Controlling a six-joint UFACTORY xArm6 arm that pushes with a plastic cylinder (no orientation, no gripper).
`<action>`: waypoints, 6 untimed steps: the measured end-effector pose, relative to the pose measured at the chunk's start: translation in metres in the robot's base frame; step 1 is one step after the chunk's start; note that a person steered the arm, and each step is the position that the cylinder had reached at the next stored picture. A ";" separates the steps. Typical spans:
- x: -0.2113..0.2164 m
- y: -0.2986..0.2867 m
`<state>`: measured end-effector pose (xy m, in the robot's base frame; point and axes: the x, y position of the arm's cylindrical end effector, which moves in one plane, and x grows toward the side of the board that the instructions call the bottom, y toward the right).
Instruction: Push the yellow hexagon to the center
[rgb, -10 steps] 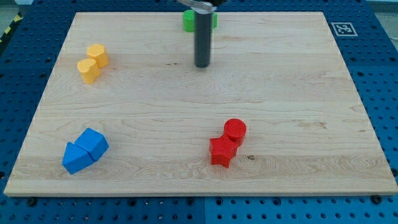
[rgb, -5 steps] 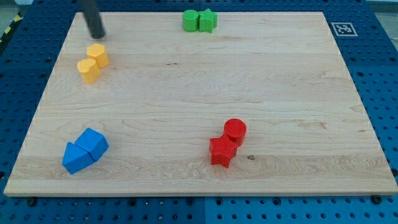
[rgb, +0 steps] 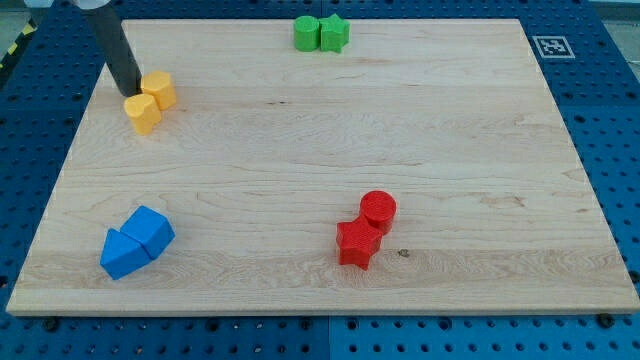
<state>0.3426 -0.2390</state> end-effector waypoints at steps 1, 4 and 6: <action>0.007 0.030; 0.011 0.143; 0.004 0.188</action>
